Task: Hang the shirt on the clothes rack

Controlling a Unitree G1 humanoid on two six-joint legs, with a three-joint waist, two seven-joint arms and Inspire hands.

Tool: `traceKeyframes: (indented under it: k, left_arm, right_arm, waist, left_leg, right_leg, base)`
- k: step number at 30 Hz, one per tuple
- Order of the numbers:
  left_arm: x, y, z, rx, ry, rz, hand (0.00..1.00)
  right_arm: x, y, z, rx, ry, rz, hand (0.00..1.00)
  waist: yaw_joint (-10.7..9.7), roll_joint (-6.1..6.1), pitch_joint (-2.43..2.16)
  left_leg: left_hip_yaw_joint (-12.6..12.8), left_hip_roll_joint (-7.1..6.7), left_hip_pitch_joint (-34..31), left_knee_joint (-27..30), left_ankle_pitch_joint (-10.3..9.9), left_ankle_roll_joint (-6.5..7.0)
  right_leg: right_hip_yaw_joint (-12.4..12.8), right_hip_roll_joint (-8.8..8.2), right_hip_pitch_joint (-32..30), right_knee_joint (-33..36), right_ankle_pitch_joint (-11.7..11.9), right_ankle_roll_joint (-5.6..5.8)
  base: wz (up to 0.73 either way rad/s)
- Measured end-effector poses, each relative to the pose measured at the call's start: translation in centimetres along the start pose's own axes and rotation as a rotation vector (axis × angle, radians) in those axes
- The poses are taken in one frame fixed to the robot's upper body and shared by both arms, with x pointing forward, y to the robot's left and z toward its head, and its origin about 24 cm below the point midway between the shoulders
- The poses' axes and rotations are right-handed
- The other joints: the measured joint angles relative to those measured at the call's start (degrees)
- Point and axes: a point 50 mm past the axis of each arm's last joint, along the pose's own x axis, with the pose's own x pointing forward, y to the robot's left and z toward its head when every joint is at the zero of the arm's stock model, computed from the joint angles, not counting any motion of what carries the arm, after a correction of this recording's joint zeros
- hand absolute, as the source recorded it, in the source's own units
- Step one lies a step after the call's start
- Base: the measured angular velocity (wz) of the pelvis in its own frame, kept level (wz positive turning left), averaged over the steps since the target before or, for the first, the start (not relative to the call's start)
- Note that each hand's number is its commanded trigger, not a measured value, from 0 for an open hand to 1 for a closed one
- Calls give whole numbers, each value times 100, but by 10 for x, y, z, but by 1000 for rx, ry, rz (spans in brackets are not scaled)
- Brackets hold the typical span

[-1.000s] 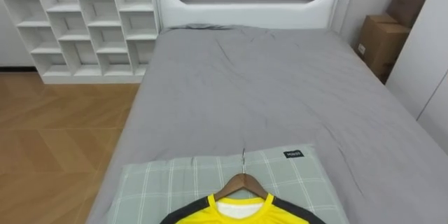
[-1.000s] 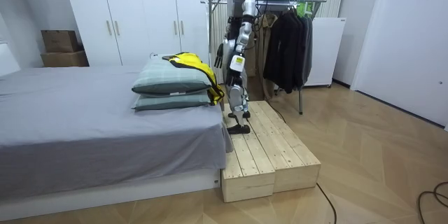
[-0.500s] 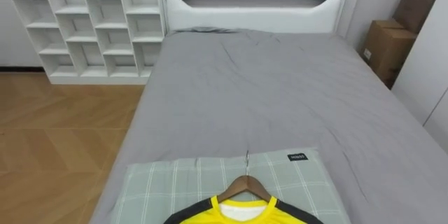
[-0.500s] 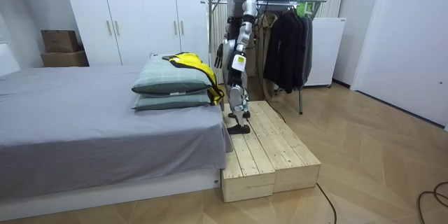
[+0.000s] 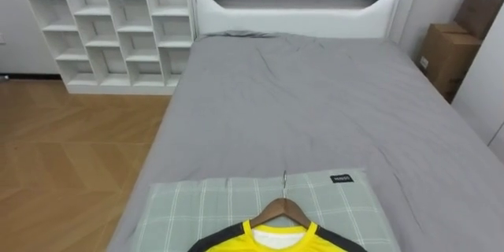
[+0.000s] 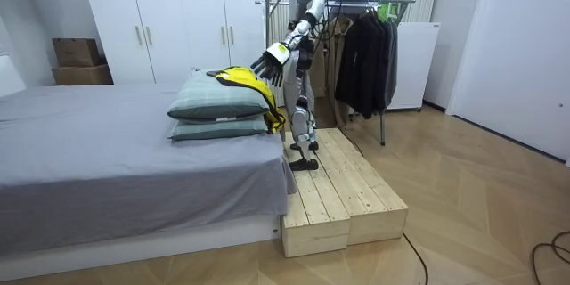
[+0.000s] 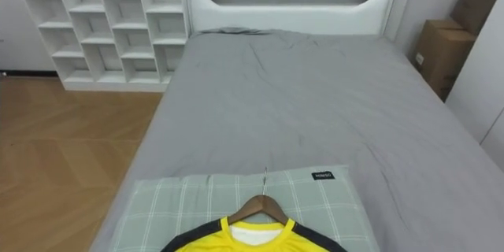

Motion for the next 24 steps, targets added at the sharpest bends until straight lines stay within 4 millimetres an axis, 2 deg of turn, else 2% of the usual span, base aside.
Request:
traceKeyframes:
  k: [7, 8, 10, 11, 14, 17, 24]
  left_arm:
    - [7, 7, 70, 78, -346, 84, 0]
    - [8, 8, 77, 82, -375, 95, 0]
    - [6, 13, 104, 82, -494, 131, 0]
    - [4, 13, 112, 100, -543, 138, 0]
    - [-2, 8, 125, 129, -617, 124, 0]
    - [-5, 1, 127, 174, -648, 104, 0]
    - [-13, -12, 131, 332, -727, 79, 0]
  right_arm:
    - [1, 1, 4, -9, -16, 2, 0]
    - [1, 1, 5, -9, -17, 2, 0]
    - [1, 1, 7, -9, -24, 5, 0]
    - [1, 0, 9, -12, -28, 3, 0]
    - [1, 0, 10, -14, -30, 4, 0]
    - [1, 0, 11, -15, -33, 9, 0]
    - [1, 2, 13, -12, -32, 24, 0]
  waist:
    - [-131, 55, 39]
    - [-132, 59, 38]
    - [-229, 71, 34]
    - [-256, 118, 28]
    - [-377, 184, 13]
    - [-437, 198, 5]
    - [-592, 134, 15]
  left_leg:
    - [-49, -9, -60, -9, -1, 1]
    - [-56, -11, -73, -7, -1, 1]
    - [-73, -12, -120, 30, 0, 1]
    - [-71, -14, -117, 25, 0, 1]
    - [-52, -13, -77, 1, 2, 4]
    - [-29, 1, 10, -57, 5, 1]
    - [21, 7, 5, -72, 5, 2]
  right_leg:
    - [-39, 2, -18, 7, 30, -7]
    - [-39, 3, -22, 5, 30, -7]
    - [-89, 4, -18, 6, 43, -9]
    - [-91, 2, -18, 4, 52, -11]
    - [-64, -2, -20, -10, 56, -10]
    - [-28, 0, -11, -12, 55, -11]
    - [52, 0, -10, -8, 56, -11]
  base:
    - [3]
    - [4]
    - [6]
    - [0]
    - [-4]
    - [-6]
    - [-4]
